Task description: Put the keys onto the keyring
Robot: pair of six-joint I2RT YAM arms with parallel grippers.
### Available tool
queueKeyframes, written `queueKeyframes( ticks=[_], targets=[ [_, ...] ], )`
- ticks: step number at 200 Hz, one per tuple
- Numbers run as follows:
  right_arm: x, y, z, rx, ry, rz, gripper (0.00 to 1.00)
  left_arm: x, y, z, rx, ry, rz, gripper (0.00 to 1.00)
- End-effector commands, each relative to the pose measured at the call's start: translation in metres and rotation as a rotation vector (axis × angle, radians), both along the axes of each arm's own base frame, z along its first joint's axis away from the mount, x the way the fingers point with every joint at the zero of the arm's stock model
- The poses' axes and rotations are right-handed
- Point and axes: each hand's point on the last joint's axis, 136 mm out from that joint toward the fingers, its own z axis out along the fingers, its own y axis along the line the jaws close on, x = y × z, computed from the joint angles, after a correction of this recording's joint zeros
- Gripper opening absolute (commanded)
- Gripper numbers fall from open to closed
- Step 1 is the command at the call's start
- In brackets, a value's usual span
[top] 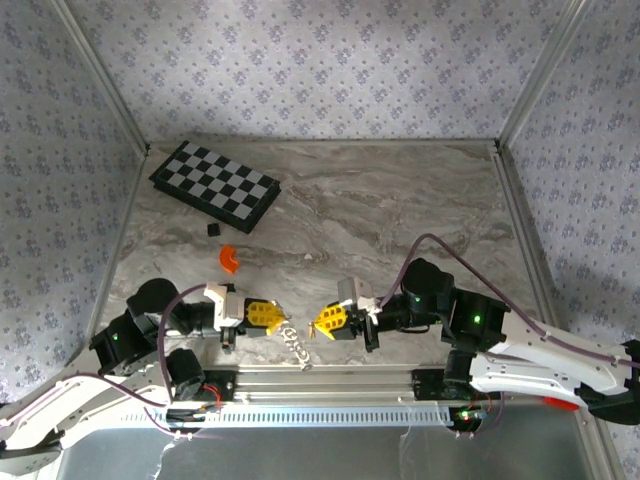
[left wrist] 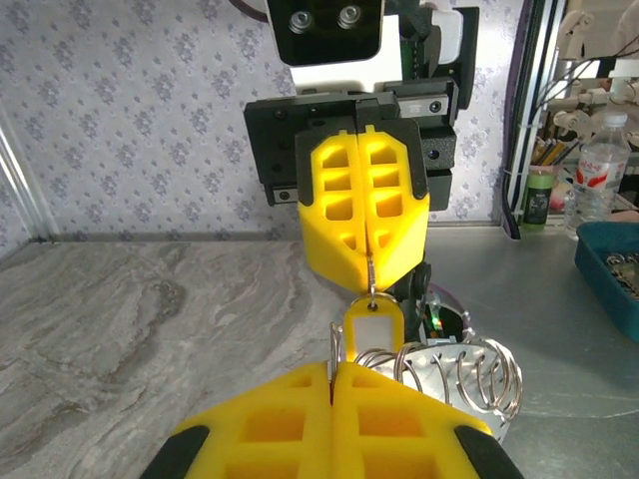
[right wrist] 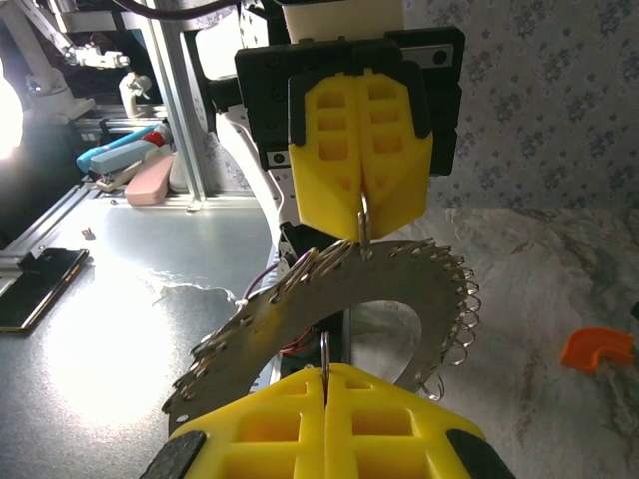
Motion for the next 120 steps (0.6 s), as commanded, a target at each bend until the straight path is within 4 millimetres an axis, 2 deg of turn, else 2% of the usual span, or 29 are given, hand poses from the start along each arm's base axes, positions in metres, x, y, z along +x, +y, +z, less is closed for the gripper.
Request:
queueKeyframes(
  ticks=[1,73,120],
  targets=[
    [0.001,-0.004,0.017,0.040,-0.048,-0.017,0.00,-0.007,-0.001,0.026,-0.065,-0.081,-0.037,0.00],
    [0.009,-0.002,0.027,0.082,-0.038,-0.063,0.00,-0.004,-0.011,0.027,-0.054,-0.107,-0.050,0.00],
    [0.012,0.000,0.026,0.085,-0.046,-0.089,0.00,-0.004,-0.012,0.028,-0.063,-0.108,-0.051,0.00]
  ],
)
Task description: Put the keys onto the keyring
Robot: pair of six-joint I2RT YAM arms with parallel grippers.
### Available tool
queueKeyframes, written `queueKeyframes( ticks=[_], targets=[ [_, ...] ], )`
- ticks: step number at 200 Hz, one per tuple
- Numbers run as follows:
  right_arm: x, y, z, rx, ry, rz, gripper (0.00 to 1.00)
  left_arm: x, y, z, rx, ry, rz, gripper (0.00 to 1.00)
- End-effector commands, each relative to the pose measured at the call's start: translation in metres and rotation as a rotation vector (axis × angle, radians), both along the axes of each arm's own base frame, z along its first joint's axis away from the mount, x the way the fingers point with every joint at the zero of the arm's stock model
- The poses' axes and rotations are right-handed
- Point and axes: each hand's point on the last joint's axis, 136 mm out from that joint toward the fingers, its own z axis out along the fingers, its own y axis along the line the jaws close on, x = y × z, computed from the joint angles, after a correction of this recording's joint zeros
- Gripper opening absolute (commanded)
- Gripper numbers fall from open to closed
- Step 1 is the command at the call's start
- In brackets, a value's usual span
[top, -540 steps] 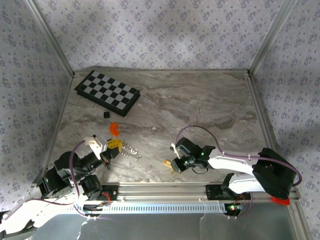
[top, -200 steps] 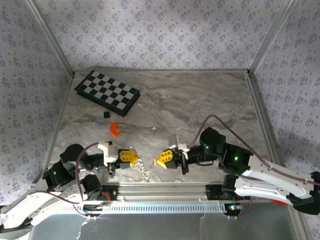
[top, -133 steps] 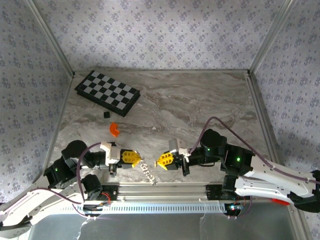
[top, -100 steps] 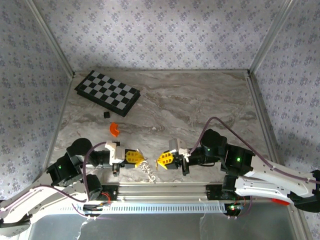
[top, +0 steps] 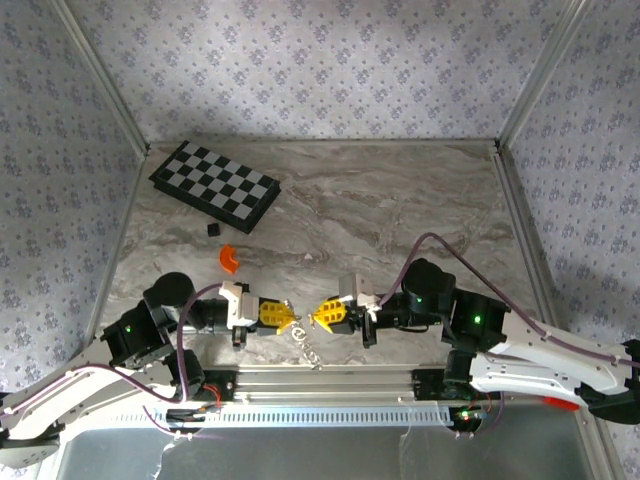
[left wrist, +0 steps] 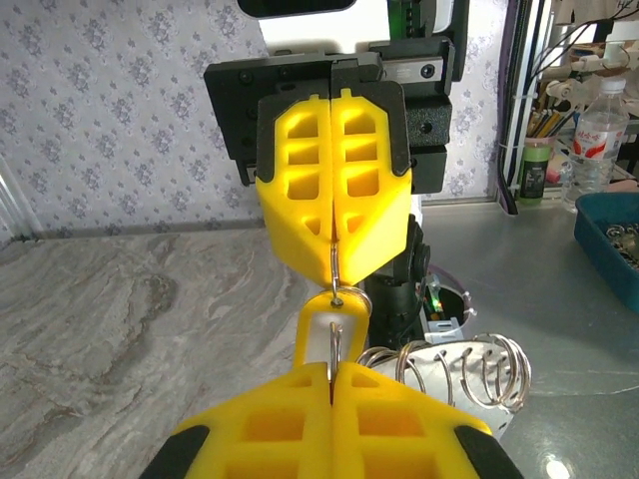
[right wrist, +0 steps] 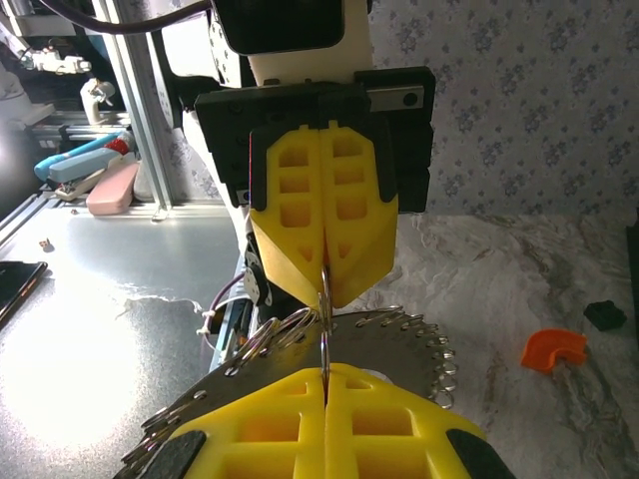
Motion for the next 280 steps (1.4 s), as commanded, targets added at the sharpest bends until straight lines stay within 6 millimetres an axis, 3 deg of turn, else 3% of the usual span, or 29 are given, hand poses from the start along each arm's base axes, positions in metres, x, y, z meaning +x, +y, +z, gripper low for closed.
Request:
queueKeyframes(
  ticks=[1,280],
  targets=[
    [0.001,-0.002,0.020,0.063,-0.019,-0.021,0.00,-0.006,0.003,0.035,-0.099,-0.076,-0.021,0.00],
    [0.006,0.011,0.018,0.099,-0.060,-0.106,0.00,0.002,0.002,0.033,-0.121,-0.062,0.033,0.00]
  ],
)
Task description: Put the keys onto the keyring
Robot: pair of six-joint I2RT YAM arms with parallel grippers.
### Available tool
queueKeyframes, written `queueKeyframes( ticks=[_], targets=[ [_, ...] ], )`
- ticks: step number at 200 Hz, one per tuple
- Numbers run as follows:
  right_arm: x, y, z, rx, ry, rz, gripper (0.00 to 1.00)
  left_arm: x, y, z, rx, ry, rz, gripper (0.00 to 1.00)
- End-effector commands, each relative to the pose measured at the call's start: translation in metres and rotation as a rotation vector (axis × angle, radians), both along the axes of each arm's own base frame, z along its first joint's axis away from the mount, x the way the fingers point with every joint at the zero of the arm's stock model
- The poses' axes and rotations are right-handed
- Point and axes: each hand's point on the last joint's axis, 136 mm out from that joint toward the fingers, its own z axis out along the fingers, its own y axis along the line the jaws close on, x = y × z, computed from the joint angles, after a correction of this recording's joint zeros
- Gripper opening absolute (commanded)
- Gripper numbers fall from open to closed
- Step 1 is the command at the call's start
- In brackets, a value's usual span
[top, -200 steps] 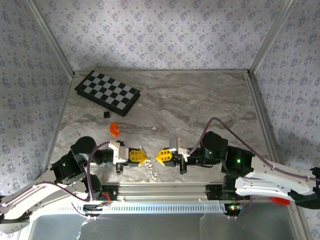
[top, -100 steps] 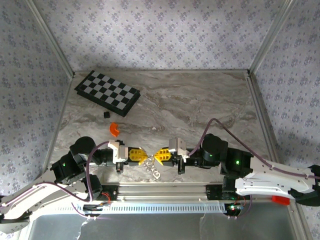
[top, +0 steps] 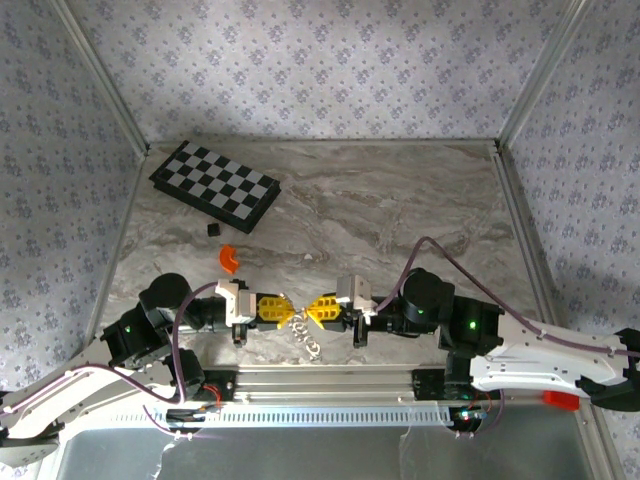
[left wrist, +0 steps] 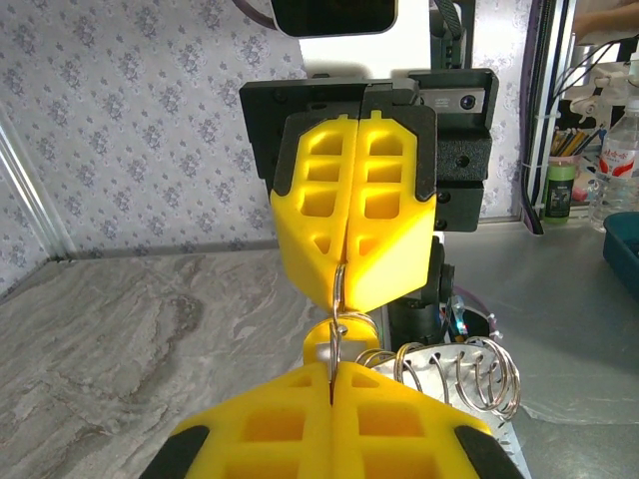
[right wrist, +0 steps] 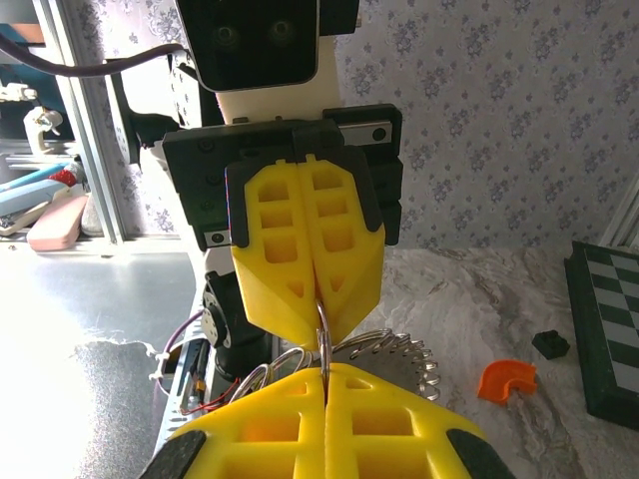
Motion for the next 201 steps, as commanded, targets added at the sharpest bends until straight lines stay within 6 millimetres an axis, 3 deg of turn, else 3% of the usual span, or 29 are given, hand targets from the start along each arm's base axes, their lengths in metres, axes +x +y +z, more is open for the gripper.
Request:
queueKeyframes(
  ticks=[1,201],
  targets=[
    [0.0012,0.0006,0.0047,0.027,-0.012,-0.012,0.00,-0.0039,0.0027,0.0209,-0.076,-0.035,-0.009,0.00],
    [-0.0001,0.0062,0.0014,0.013,-0.017,0.005,0.00,-0.0041,0.0033,0.0227,-0.074,-0.032,-0.006,0.00]
  ],
)
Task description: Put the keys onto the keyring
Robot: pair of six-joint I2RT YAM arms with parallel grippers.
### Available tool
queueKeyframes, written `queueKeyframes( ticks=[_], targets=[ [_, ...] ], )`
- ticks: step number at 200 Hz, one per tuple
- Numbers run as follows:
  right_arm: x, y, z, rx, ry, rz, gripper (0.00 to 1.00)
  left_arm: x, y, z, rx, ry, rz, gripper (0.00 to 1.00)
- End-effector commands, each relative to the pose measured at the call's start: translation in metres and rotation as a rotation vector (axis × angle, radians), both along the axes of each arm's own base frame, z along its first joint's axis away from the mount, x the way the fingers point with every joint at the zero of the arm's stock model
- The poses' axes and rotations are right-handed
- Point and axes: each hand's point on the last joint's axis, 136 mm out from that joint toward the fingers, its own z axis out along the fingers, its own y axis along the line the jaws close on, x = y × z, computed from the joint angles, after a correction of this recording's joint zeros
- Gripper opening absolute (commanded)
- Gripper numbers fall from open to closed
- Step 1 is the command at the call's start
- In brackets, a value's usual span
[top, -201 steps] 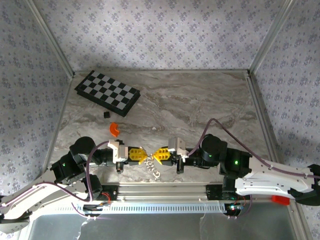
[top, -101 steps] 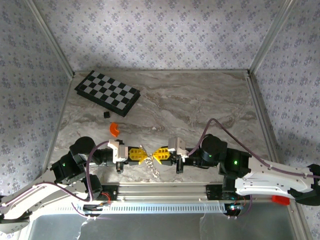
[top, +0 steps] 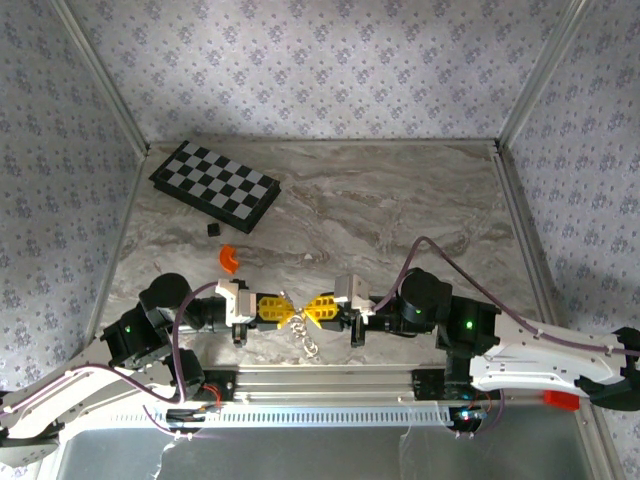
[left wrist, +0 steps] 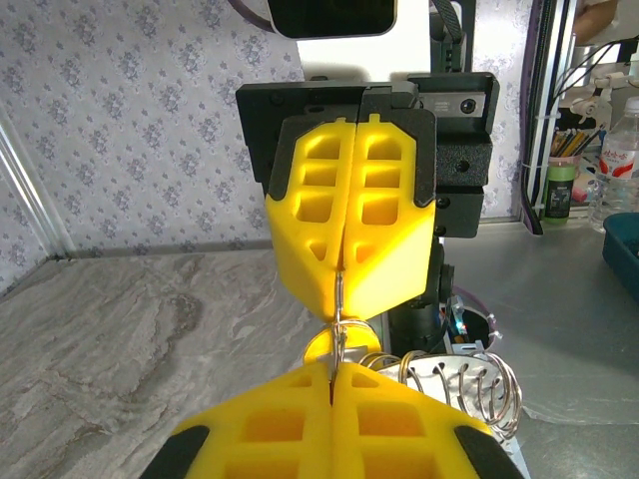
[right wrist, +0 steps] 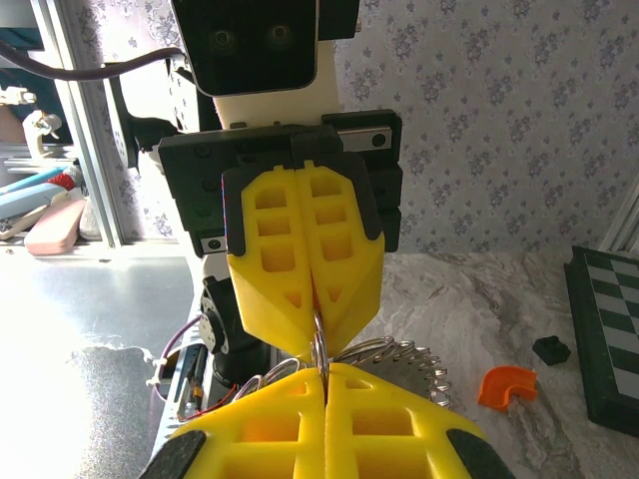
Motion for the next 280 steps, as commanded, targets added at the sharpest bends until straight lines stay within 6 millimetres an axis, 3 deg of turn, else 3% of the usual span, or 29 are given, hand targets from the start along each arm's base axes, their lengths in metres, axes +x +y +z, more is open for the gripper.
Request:
queueKeyframes(
  ticks=[1,280],
  targets=[
    [-0.001,0.002,0.002,0.005,-0.014,0.004,0.00,-0.004,0.003,0.023,-0.074,-0.034,-0.006,0.00],
    [-0.014,0.003,0.006,0.006,-0.139,0.044,0.00,0.002,-0.003,0.018,-0.026,-0.013,0.008,0.00]
  ],
)
